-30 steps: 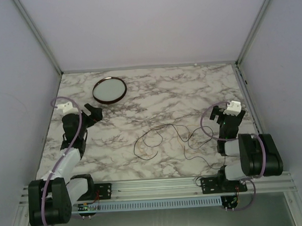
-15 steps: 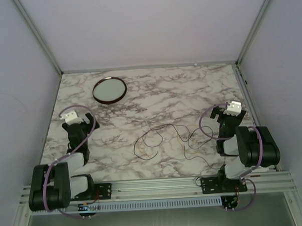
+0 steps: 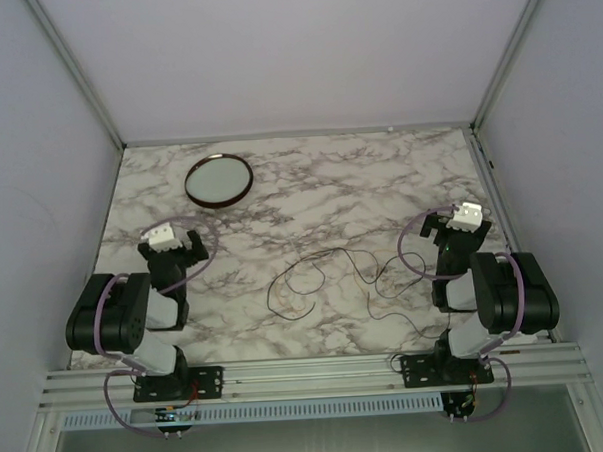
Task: Zip-tie the wires
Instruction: Reset both arms
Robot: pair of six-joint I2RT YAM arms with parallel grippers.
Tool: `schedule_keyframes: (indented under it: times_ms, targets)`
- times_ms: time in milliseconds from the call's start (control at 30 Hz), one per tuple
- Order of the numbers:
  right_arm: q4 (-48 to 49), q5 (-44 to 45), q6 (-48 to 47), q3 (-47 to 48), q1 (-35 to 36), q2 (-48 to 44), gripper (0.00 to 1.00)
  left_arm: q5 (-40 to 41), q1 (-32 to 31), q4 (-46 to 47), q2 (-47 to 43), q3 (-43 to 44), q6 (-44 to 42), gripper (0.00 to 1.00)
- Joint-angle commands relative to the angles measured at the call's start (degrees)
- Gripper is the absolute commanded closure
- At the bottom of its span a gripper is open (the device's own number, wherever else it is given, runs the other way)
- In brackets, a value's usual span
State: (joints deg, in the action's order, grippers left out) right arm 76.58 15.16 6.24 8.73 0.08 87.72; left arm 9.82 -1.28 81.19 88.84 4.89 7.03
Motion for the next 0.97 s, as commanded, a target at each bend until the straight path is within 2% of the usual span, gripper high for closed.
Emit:
schedule_keyframes:
  times_ms: [0, 33, 100, 167, 267, 367, 933]
  targets:
    - [1.64, 0.44, 0.62, 1.45, -0.34, 0.31, 0.01, 3.81, -3.97, -6.26, -0.2, 7.96, -5.37, 0.0]
    - [1.65, 0.47, 0.62, 1.42, -0.34, 0.27, 0.01, 4.4, -4.38, -3.74, 0.62, 7.56, -5.69, 0.0]
    - [1.65, 0.52, 0.62, 1.46, -0.34, 0.33, 0.01, 4.87, -4.48, -8.27, -1.09, 8.43, -5.52, 0.0]
    - [1.69, 0.57, 0.59, 1.42, -0.34, 0.28, 0.01, 4.37, -4.52, -4.75, 0.1, 7.68, -5.77, 0.0]
    - [1.75, 0.52, 0.52, 1.34, -0.25, 0.18, 0.01, 3.04, -4.52, -8.09, -0.76, 8.67, -6.33, 0.0]
    - [1.74, 0.55, 0.53, 1.36, -0.25, 0.2, 0.01, 0.26, -4.52, -6.57, 0.1, 8.57, -7.32, 0.0]
    - [1.87, 0.64, 0.53, 1.34, -0.25, 0.22, 0.01, 0.14, -4.52, -7.14, -0.05, 8.76, -7.29, 0.0]
